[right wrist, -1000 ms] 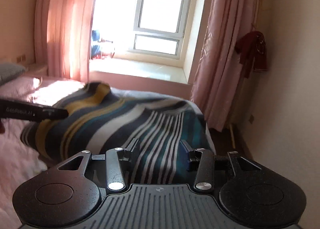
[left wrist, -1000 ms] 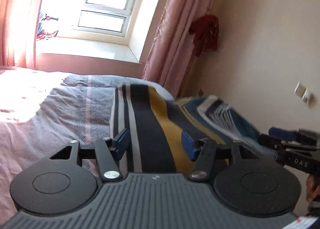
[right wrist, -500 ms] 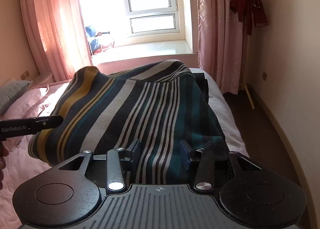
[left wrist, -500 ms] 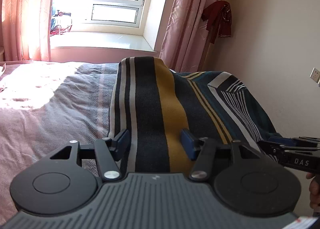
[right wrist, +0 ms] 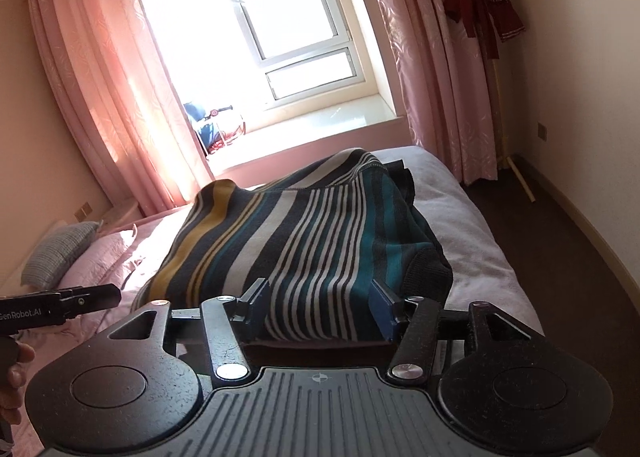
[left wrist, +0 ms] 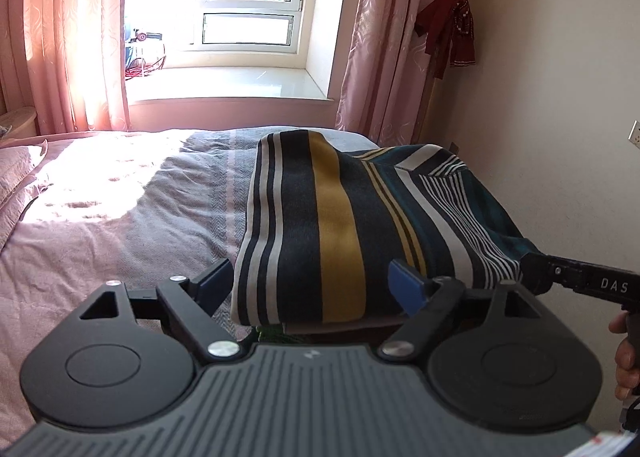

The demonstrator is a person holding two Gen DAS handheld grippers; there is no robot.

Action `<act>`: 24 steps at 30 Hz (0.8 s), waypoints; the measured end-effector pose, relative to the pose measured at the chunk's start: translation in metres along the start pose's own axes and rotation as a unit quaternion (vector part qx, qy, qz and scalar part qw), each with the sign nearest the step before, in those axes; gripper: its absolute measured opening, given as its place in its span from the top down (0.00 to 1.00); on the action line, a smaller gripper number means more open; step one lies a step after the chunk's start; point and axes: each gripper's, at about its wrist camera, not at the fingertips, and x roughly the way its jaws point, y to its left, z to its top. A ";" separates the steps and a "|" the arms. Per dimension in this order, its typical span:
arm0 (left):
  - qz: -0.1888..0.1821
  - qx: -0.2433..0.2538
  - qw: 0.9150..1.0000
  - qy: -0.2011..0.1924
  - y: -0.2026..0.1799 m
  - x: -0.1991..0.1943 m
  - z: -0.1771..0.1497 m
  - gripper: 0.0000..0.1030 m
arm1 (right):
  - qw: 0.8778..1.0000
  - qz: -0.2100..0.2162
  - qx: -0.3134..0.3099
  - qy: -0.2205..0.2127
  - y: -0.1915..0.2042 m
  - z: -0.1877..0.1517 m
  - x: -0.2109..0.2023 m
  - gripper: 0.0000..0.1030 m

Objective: Fold clothes
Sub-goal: 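Open both grippers and release the sweater on top of the stack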

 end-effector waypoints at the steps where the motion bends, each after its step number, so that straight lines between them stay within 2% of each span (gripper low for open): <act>1: 0.000 0.001 1.000 0.002 -0.002 -0.008 -0.003 0.17 | 1.000 0.000 0.000 -0.004 0.002 -0.004 -0.011 0.45; 7: 0.007 0.011 1.000 0.023 -0.009 -0.046 -0.027 0.13 | 1.000 -0.006 -0.006 0.000 0.029 -0.027 -0.066 0.32; 13: 0.017 0.031 0.999 0.023 -0.011 -0.088 -0.056 0.01 | 0.999 -0.027 -0.020 0.012 0.059 -0.058 -0.108 0.29; 20: 0.042 0.063 0.997 0.018 -0.011 -0.131 -0.089 0.01 | 0.998 -0.054 -0.019 0.032 0.086 -0.088 -0.141 0.29; 24: 0.022 0.051 0.998 0.034 -0.004 -0.148 -0.108 0.01 | 0.996 -0.075 -0.022 0.053 0.099 -0.107 -0.148 0.29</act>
